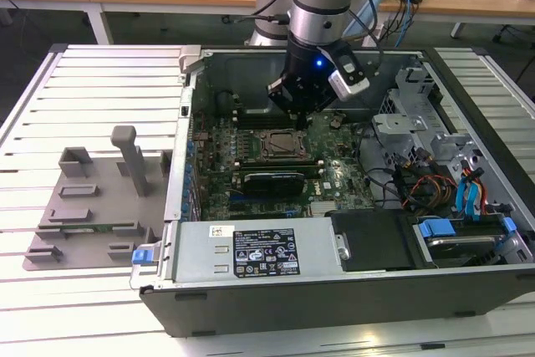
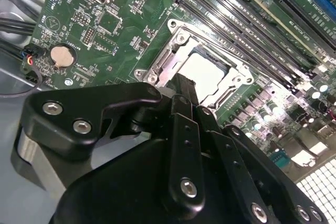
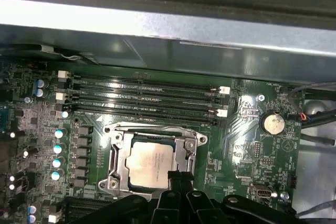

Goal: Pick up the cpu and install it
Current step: 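Install the first cpu locking lever, then install the second cpu locking lever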

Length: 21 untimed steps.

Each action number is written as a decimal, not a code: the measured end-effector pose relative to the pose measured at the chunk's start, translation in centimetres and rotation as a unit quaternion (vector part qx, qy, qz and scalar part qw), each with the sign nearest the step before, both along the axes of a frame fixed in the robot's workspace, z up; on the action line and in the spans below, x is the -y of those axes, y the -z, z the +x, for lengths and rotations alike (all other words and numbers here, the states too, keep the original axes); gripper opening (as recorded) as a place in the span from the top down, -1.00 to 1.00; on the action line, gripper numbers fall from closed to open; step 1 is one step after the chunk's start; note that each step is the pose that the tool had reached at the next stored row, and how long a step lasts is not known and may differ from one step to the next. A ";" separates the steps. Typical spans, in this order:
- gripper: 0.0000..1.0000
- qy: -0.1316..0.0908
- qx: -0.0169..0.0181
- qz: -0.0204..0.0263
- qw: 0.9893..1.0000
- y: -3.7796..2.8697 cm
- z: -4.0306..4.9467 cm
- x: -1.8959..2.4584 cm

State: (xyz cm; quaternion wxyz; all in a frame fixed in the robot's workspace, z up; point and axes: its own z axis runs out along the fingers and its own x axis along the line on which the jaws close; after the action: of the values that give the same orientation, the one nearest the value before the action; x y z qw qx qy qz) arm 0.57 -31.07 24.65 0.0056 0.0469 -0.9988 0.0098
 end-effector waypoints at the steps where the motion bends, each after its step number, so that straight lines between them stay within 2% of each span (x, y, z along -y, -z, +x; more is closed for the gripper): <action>1: 0.79 0.000 0.000 0.000 1.000 -0.09 0.00 0.00; 13: 0.79 0.000 0.000 0.000 1.000 -0.15 0.00 0.06; 19: 0.79 0.000 0.000 0.000 1.000 -0.13 0.00 0.76; 21: 0.79 0.000 0.000 0.000 1.000 -0.14 0.00 1.11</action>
State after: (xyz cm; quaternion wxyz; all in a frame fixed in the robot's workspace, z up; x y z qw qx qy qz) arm 0.56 -32.19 24.79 0.0056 0.0469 -0.9988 0.0098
